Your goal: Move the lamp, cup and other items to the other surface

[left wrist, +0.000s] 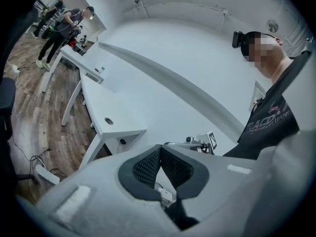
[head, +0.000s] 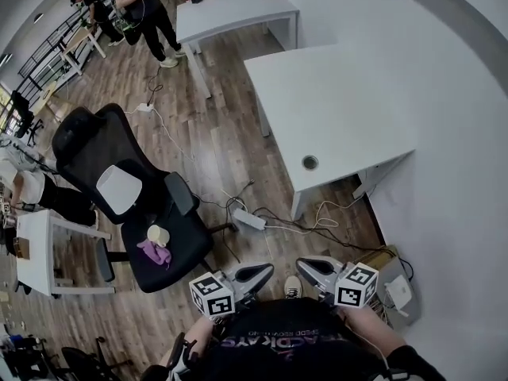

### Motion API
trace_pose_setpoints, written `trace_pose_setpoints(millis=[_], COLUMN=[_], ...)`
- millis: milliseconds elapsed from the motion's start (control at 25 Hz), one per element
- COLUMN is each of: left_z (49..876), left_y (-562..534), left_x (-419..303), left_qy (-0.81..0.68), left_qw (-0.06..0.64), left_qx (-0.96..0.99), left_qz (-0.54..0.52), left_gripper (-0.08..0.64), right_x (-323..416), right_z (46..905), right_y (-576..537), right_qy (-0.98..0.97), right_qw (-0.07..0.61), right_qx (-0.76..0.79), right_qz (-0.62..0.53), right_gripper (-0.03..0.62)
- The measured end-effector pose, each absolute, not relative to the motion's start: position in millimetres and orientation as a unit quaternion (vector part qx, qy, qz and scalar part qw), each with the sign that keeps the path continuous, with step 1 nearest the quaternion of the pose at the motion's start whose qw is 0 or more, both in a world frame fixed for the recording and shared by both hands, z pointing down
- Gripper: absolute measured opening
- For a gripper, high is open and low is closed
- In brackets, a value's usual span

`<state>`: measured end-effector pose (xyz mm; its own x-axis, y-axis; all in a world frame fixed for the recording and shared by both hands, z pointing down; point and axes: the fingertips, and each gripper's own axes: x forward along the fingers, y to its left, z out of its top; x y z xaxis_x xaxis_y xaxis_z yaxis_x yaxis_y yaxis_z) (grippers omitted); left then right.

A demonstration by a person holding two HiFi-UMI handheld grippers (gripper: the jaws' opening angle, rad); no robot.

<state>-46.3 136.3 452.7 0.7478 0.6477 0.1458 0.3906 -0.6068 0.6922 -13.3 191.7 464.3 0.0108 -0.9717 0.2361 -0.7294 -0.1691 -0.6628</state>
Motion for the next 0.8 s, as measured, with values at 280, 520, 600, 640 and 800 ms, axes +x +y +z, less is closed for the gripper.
trace_pose_setpoints(millis=[280, 520, 600, 640, 800], left_z=[440, 440, 441, 442, 446], left_y=[136, 128, 127, 127, 122], left_x=[-57, -76, -85, -90, -100], left_qy=[0.355, 0.382, 0.390, 0.393, 0.392], left_qw=[0.289, 0.287, 0.289, 0.291, 0.298], left_qx=[0.865, 0.852, 0.846, 0.844, 0.842], left_qz=[0.204, 0.214, 0.220, 0.222, 0.219], left_gripper=[0.005, 0.005, 0.005, 0.005, 0.005], right_x=[-14, -47, -61, -66, -80], right_z=[438, 442, 448, 450, 443], right_y=[202, 189, 183, 180, 172], right_qy=[0.575, 0.587, 0.592, 0.596, 0.620], right_qw=[0.208, 0.180, 0.173, 0.168, 0.171], right_qx=[-0.737, -0.732, -0.726, -0.723, -0.710], right_qz=[-0.286, -0.294, -0.304, -0.307, -0.288], right_gripper=[0.003, 0.003, 0.003, 0.003, 0.004])
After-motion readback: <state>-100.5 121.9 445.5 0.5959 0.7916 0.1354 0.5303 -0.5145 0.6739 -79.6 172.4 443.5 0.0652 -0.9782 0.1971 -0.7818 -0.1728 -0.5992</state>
